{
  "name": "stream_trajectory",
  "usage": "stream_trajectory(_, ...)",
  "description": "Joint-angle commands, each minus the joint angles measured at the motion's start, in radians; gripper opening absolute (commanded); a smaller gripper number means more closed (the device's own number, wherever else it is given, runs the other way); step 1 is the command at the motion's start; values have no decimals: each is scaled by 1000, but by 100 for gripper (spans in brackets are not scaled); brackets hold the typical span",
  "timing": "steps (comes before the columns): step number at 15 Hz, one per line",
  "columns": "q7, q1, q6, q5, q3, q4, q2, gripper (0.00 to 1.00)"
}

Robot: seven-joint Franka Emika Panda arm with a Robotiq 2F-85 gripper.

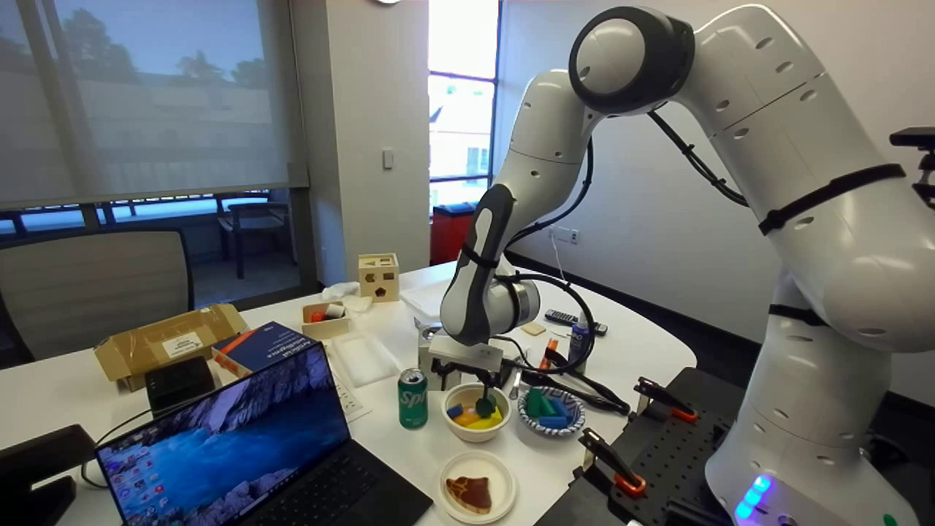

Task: Remove the blocks from the white plate and put them in the white bowl then use the napkin to wipe the pizza slice on the plate.

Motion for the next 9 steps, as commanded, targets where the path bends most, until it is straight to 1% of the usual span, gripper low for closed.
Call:
stream_trajectory(1, 73, 112, 64, 11, -144, -63, -53, 100)
stream_trajectory(2, 101, 159, 78, 8, -207, -66, -51, 100)
stream_trajectory(3, 134, 228, 91, 3, -296, -63, -33, 100)
stream_trajectory(5, 197, 329, 87, 3, -434, -45, 10, 100)
stream_trajectory(6, 231, 369, 82, 2, -491, -25, 45, 100)
stream_trajectory(8, 278, 406, 62, 7, -554, 17, 110, 100)
stream_trajectory(9, 294, 403, 50, 10, -560, 43, 143, 100)
